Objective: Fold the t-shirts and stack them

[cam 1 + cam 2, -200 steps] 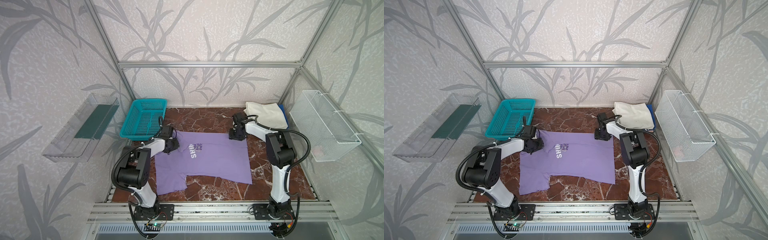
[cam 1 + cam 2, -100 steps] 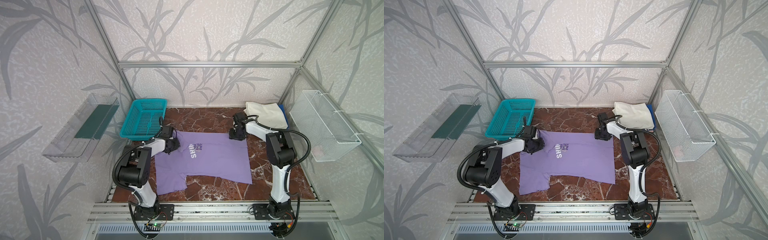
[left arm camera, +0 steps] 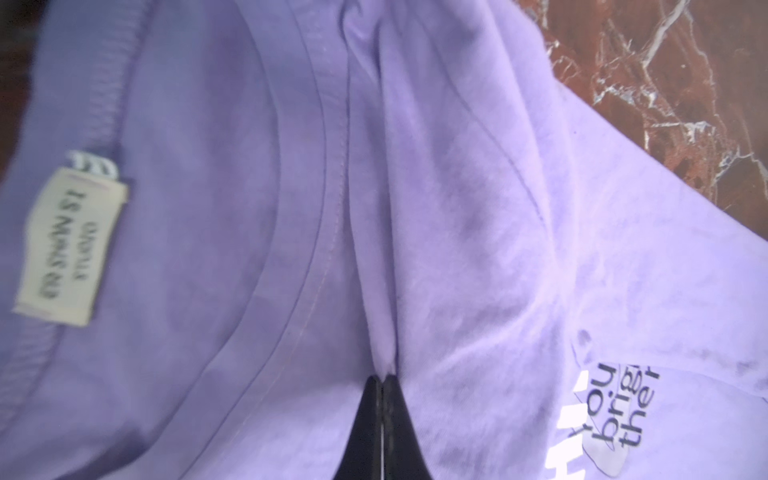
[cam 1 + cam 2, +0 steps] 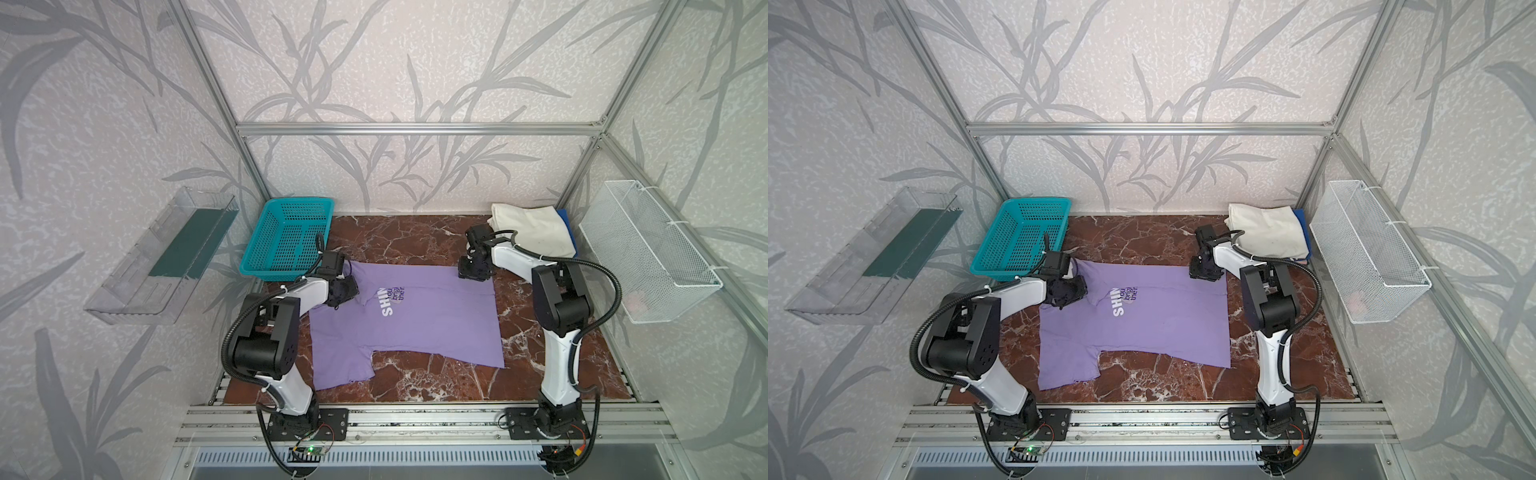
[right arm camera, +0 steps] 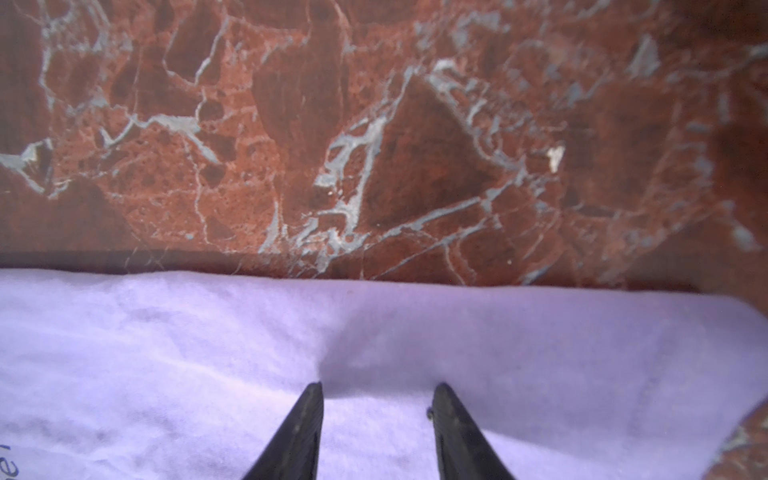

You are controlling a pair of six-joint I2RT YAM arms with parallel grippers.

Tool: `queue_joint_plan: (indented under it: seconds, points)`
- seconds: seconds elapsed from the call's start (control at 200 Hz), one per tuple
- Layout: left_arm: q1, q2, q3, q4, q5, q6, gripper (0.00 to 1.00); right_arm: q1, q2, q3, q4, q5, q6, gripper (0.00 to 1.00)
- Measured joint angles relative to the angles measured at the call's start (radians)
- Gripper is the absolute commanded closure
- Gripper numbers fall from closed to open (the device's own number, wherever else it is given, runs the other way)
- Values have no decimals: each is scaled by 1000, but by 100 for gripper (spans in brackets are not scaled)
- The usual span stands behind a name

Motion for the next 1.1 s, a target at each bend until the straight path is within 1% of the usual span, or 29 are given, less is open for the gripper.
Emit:
queue_joint_plan:
  seconds: [0.185, 0.405, 0.685, 0.87, 1.09, 1.1]
  points:
    - [8, -73, -61, -10, -19, -2, 100, -2, 1, 1, 0, -5, 0, 56]
    - [14, -103, -93, -43, -37, -1, 100, -2, 11, 17, 0, -3, 0, 57]
    - [40, -202, -121, -95, -69, 1, 100, -2, 40, 62, -9, 28, -1, 57]
    - [52, -254, -136, -116, -64, -3, 100, -2, 76, 119, -30, 50, -4, 58]
    - [52, -323, -167, -135, -72, -13, 100, -5, 81, 127, -35, 55, -4, 58]
    - [52, -329, -171, -135, -72, -14, 98, -5, 81, 127, -35, 54, -4, 58]
